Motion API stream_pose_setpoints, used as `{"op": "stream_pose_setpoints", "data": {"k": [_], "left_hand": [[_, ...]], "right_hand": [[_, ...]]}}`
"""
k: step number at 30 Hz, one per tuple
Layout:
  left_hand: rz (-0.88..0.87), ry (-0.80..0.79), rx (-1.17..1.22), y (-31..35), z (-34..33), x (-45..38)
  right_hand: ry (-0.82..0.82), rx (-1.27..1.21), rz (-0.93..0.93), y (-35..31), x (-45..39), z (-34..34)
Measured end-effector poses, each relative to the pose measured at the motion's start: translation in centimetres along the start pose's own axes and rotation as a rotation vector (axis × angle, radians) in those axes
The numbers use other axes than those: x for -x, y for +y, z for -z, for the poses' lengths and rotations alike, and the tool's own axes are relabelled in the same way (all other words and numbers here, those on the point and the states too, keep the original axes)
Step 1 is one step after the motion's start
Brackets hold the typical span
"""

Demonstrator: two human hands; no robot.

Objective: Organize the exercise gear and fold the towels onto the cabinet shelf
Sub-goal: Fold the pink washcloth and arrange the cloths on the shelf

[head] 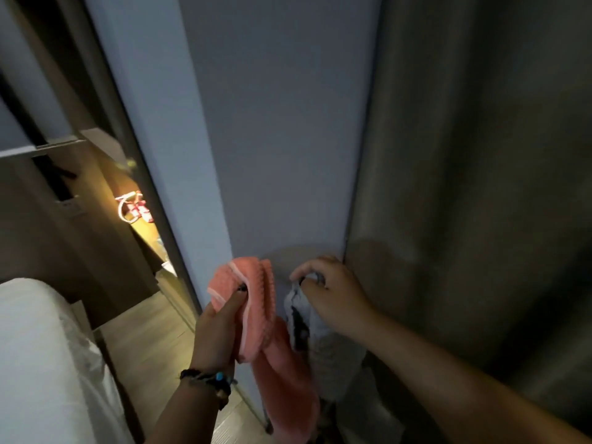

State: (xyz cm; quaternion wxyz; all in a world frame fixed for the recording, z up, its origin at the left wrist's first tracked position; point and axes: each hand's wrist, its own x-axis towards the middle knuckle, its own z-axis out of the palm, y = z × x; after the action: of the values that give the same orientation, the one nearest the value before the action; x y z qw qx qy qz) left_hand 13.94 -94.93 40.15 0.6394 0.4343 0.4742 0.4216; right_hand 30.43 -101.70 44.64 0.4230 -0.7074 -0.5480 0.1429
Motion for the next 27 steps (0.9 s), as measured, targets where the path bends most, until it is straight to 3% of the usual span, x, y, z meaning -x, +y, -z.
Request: {"op": "stream_pose_setpoints", "data": {"k": [9, 17, 21, 27], "left_hand": [[-0.07, -0.019, 0.144, 5.2, 11.2, -5.6], [-0.378, 0.194, -0.248, 8.0, 21.9, -13.6], [-0.414, 0.321, -0.454, 9.1, 25.1, -17.6], [-0.493, 0.281, -0.596, 10.2, 29.1, -21.7]], "right_hand": [[-0.157, -0.14, 0.069, -7.5, -5.4, -13.2], [-0.093, -0.048, 0.002, -11.2, -13.5, -23.2], [-0.087, 0.02, -0.021, -13.0, -16.8, -27.6], [-0.084, 0.088, -0.045, -14.1, -20.6, -32.9]]}}
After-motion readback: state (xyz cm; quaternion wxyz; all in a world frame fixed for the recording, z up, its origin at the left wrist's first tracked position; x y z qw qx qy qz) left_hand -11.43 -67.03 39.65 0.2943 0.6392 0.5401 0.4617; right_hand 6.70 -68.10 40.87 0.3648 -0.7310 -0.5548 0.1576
